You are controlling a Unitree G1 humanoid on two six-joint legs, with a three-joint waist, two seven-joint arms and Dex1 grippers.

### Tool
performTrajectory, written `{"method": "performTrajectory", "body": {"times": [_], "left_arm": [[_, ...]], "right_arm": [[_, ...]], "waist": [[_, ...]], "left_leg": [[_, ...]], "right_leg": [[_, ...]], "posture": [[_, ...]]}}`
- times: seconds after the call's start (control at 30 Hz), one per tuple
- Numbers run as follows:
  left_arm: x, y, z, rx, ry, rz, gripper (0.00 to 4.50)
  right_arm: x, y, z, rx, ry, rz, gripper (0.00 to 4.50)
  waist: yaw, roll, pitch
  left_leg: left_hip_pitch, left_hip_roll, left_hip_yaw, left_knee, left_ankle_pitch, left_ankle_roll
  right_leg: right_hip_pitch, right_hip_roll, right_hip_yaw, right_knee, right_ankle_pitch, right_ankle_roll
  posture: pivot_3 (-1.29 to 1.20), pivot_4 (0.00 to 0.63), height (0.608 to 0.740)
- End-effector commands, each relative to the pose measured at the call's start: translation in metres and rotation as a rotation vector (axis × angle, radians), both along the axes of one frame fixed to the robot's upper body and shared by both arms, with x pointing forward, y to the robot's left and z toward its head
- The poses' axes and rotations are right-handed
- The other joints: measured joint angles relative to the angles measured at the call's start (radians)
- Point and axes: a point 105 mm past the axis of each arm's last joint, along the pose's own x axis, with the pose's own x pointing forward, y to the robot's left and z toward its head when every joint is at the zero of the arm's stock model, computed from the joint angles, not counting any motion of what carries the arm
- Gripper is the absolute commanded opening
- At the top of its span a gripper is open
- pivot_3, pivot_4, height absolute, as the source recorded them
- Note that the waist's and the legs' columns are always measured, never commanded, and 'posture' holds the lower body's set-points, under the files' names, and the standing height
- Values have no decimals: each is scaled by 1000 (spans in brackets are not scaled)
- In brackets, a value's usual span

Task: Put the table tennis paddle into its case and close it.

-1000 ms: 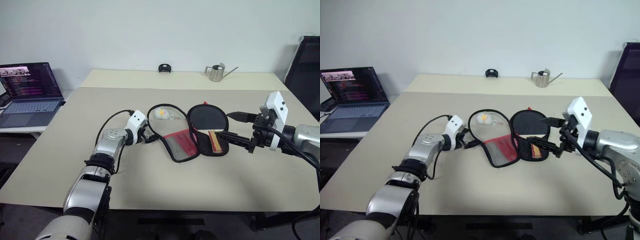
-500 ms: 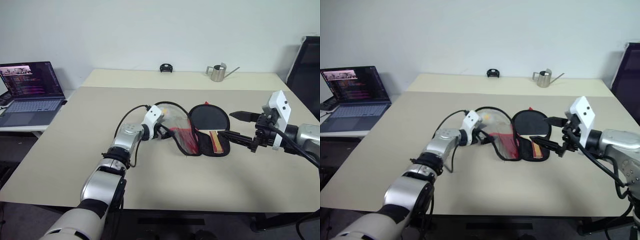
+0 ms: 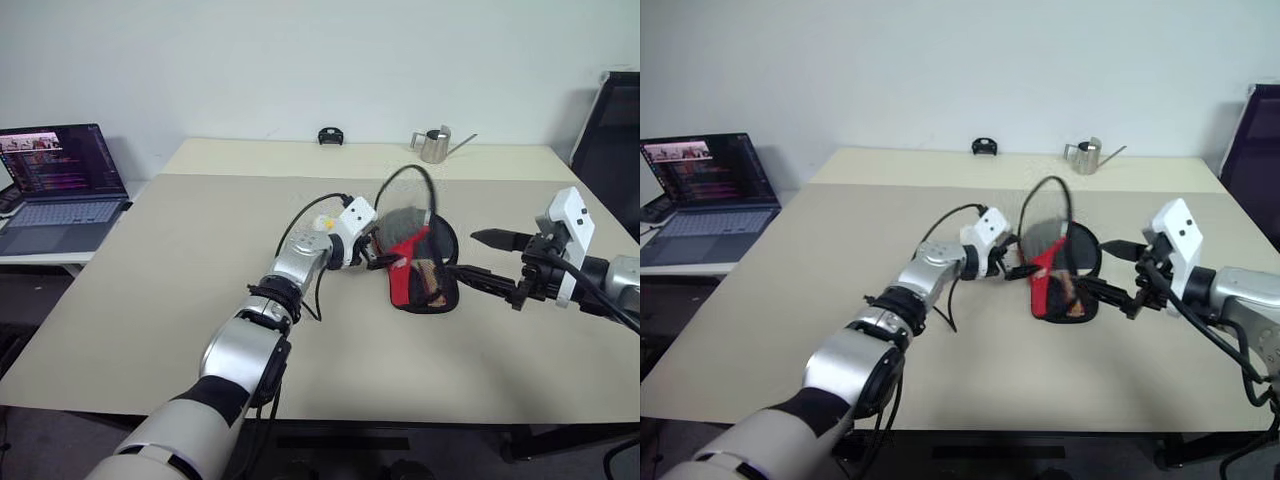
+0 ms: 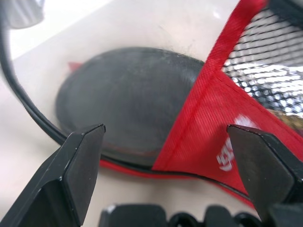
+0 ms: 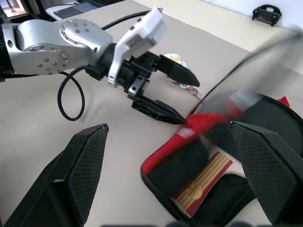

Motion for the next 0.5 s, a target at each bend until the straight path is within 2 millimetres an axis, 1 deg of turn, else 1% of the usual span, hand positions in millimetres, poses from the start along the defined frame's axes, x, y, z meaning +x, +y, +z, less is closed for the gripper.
{"method": "performTrajectory", "body": {"times": [0.03,0.17,0.23,0.4,0.5], "left_arm": [[3,-13,25,-28,-72,-2,4500],[3,-19,30,-48,-86,-2,4500],[4,-16,34,-57,-95,-5,4500],[9,8,40,-66,-113,8,4500],[9,27,47,-105,-114,-6,4500]], "right_arm": [[-5,0,11,-5,-46,-10,4485],[-3,-3,8,5,-34,-43,4485],[0,-5,6,15,-25,-65,4485],[13,-11,-2,51,-1,-137,4485],[27,-15,-15,55,22,-193,4485]], "waist": [[-1,0,0],[-2,0,0],[-2,0,0],[-5,0,0],[-6,0,0]], "left_leg": [[0,0,0,0,0,0],[0,0,0,0,0,0],[0,0,0,0,0,0],[1,0,0,0,0,0],[1,0,0,0,0,0]], "right_leg": [[0,0,0,0,0,0],[0,0,0,0,0,0],[0,0,0,0,0,0],[0,0,1,1,0,0],[0,0,0,1,0,0]], "posture": [[0,150,740],[0,150,740],[0,150,740],[0,150,740],[0,150,740]]}}
